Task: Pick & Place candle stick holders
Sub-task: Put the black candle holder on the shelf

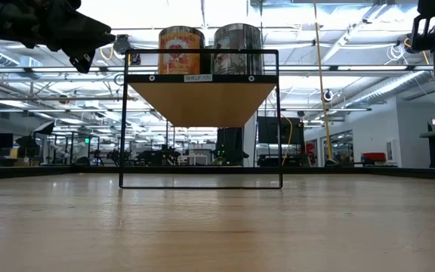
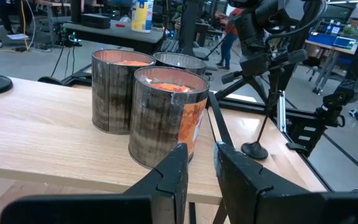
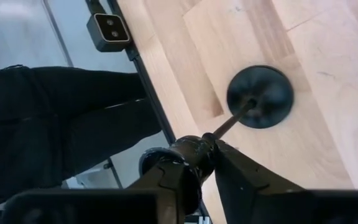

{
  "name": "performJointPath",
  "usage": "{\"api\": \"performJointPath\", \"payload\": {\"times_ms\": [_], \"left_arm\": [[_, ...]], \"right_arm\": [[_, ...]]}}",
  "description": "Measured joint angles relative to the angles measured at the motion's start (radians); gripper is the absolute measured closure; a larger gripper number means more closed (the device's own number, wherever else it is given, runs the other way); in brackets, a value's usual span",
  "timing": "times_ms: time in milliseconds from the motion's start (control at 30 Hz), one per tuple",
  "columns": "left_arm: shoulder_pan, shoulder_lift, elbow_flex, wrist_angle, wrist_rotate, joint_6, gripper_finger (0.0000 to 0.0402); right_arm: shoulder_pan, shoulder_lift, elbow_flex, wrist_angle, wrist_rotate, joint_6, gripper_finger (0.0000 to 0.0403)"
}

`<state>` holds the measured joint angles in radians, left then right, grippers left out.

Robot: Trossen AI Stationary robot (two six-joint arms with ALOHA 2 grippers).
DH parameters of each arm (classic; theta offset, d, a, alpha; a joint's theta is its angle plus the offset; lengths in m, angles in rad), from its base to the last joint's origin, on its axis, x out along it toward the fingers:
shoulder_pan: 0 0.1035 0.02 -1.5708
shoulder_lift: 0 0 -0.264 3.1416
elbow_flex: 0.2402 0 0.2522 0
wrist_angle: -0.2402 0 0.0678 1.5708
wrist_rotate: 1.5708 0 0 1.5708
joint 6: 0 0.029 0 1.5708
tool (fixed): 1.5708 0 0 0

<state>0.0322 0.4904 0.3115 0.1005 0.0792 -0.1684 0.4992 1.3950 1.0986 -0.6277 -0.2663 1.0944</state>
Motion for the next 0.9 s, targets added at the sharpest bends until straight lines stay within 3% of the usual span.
{"api": "performJointPath", "payload": {"times_ms": [900], "left_arm": [[0.0, 0.0, 0.0, 0.0, 0.0, 0.0, 0.0314]], "right_arm": [[-0.002, 0.0, 0.001, -0.016, 0.005, 0.004, 0.0356]]}}
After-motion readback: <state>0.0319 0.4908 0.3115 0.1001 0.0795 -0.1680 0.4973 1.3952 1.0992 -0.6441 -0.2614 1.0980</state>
